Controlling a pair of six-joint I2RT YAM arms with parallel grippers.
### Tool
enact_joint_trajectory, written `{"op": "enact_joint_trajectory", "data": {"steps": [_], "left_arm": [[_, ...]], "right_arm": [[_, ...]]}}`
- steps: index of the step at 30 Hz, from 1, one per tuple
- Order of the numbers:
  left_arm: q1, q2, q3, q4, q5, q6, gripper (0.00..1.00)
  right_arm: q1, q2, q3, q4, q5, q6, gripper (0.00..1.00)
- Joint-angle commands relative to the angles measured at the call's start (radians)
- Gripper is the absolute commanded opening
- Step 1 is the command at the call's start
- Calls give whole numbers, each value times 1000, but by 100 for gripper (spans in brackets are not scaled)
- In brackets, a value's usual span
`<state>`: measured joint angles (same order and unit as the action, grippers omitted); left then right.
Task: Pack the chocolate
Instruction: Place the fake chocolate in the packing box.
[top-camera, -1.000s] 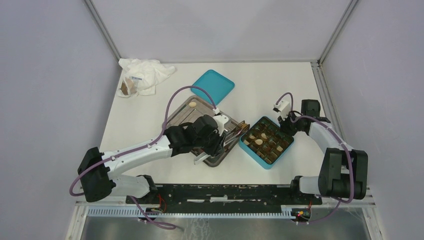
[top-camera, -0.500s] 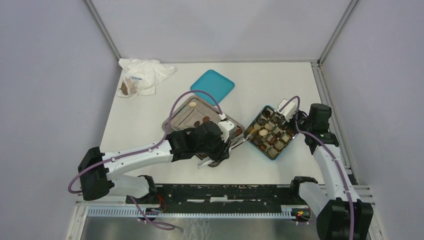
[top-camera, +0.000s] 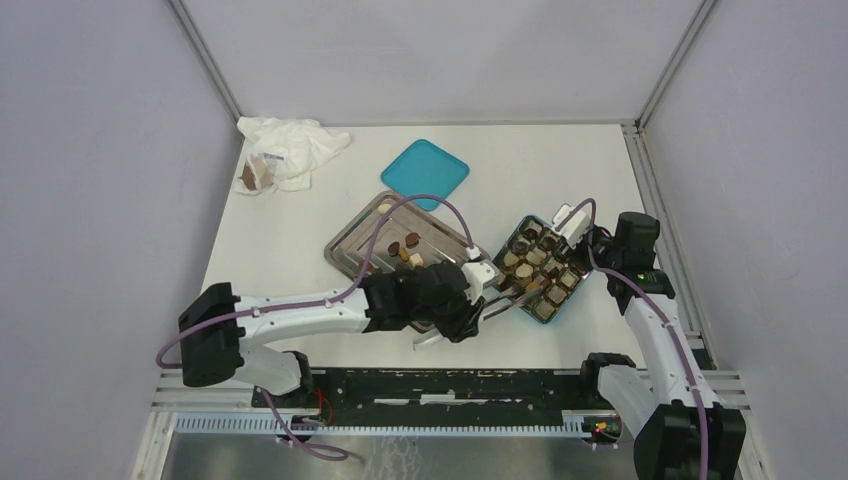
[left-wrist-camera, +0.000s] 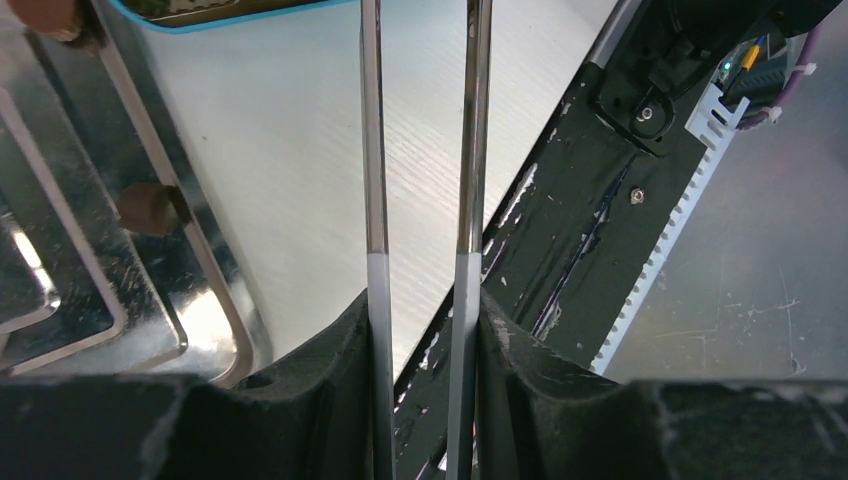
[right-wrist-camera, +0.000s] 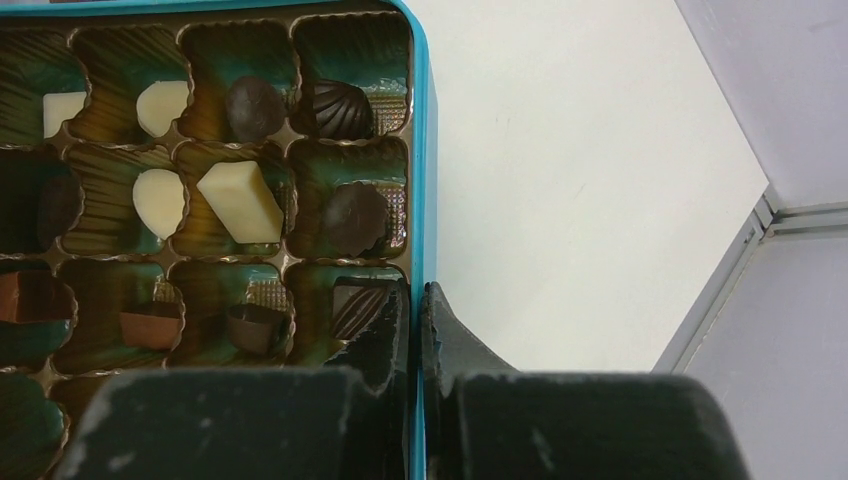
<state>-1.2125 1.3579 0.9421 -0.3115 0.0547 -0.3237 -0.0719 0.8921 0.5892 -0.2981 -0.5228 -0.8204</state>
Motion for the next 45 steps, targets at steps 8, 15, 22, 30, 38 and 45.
{"op": "enact_joint_trajectory", "data": {"steps": [8, 15, 22, 30, 38, 45], "left_arm": [[-49, 149, 157, 83, -16, 32, 2], [-52, 214, 209, 69, -16, 34, 5], [-55, 260, 246, 48, -27, 38, 19], [-59, 276, 259, 29, -52, 32, 40], [-58, 288, 267, 22, -47, 34, 46], [-59, 241, 245, 28, -97, 27, 44]], "right_arm": [[4, 20, 11, 62, -14, -2, 0], [4, 28, 11, 56, -10, -2, 0], [5, 34, 11, 52, -8, -3, 0], [4, 38, 12, 47, -9, -5, 0], [4, 42, 13, 43, -9, -8, 0], [4, 48, 15, 39, -9, -8, 0]]}}
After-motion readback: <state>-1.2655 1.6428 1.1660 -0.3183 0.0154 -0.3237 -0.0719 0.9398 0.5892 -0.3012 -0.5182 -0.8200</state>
